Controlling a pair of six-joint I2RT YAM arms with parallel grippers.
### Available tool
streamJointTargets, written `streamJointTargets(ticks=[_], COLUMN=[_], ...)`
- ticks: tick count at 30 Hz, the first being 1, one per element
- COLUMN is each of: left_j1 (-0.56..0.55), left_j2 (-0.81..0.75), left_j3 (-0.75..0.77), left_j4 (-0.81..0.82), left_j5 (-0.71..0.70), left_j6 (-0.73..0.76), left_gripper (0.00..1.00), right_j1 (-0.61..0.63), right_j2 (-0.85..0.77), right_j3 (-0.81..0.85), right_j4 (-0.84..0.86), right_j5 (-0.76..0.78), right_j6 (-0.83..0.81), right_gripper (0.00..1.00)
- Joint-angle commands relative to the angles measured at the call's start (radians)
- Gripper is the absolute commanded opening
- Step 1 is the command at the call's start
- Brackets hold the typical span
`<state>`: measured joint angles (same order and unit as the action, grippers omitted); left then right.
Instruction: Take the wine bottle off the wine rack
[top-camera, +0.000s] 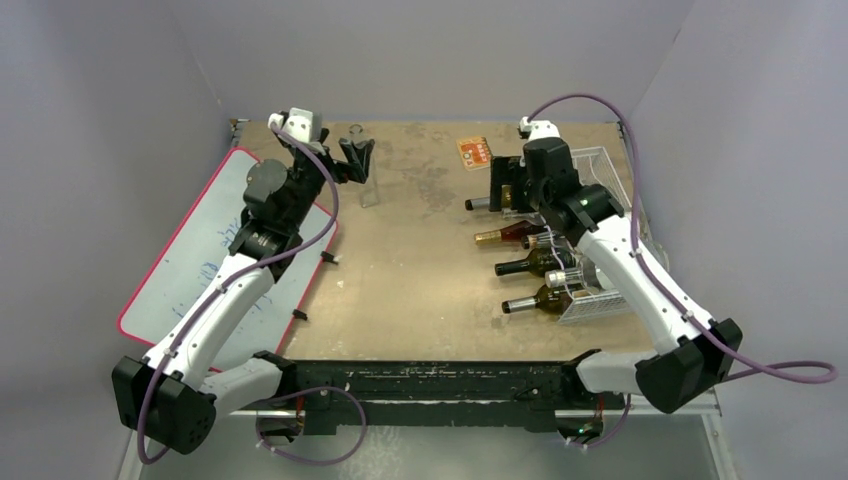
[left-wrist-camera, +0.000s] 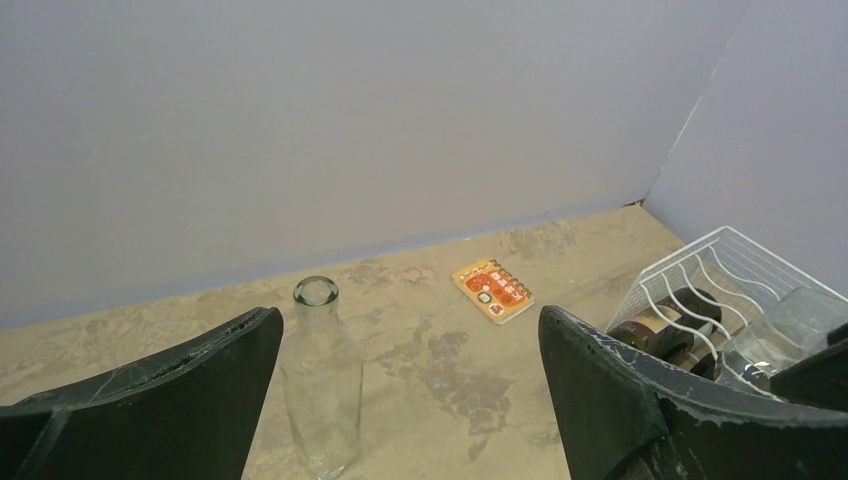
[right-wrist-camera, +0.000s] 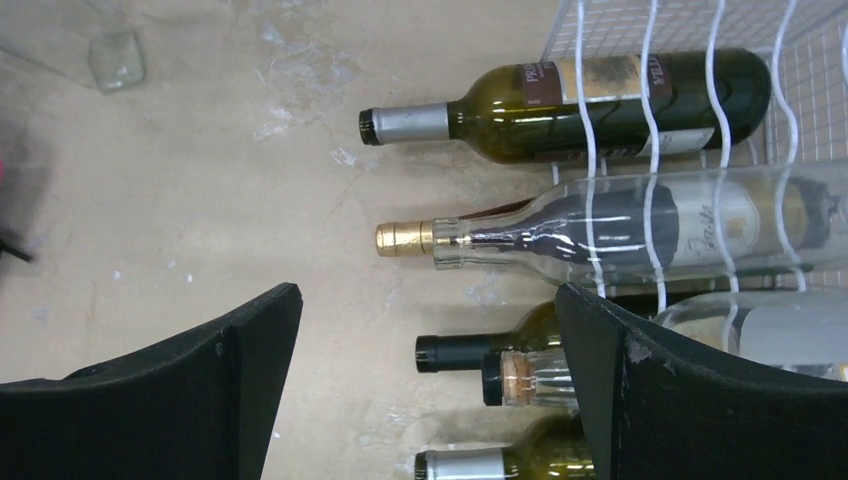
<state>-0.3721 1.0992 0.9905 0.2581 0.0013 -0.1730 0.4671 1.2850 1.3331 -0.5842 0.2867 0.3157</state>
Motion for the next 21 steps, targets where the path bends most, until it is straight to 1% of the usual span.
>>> streamJointTargets(ticks=[1, 6, 8, 9, 14, 16, 21], left_j1=[0.007, 0.007, 0.007, 0.007, 0.005, 0.007, 0.005], left_j2=[-0.030, -0.027, -0.026, -0.023, -0.015, -0.017, -0.025], left_j3=[0.009, 0.007, 0.007, 0.007, 0.009, 0.008, 0.008], left_j4=[0.067, 0.064, 0.064, 0.066, 0.062, 0.059, 0.056], left_j5=[0.039, 0.037, 0.037, 0.037, 0.033, 0.026, 0.016], left_j6=[-0.007, -0.010, -0.011, -0.015, -0.020, -0.017, -0.013], left_gripper=[1.00, 1.00, 1.00, 1.00, 1.00, 1.00, 1.00], right_j1=[0.030, 0.052, 0.058, 0.060, 0.061, 0.077, 0.187], right_j2=[0.000, -0.070, -0.085, -0.087, -0.071, -0.045, 0.026], right_j3=[0.055, -0.040, -0.068, -0.073, -0.040, -0.039, -0.100], right_j4=[0.078, 0.183, 0.203, 0.205, 0.164, 0.137, 0.079], right_j5=[-0.070, -0.139, -0.106, -0.087, -0.091, -0.028, 0.196], right_j6=[-0.235, -0.451, -0.516, -0.547, -0.681, -0.728, -0.850], right_gripper=[1.00, 1.00, 1.00, 1.00, 1.00, 1.00, 1.00])
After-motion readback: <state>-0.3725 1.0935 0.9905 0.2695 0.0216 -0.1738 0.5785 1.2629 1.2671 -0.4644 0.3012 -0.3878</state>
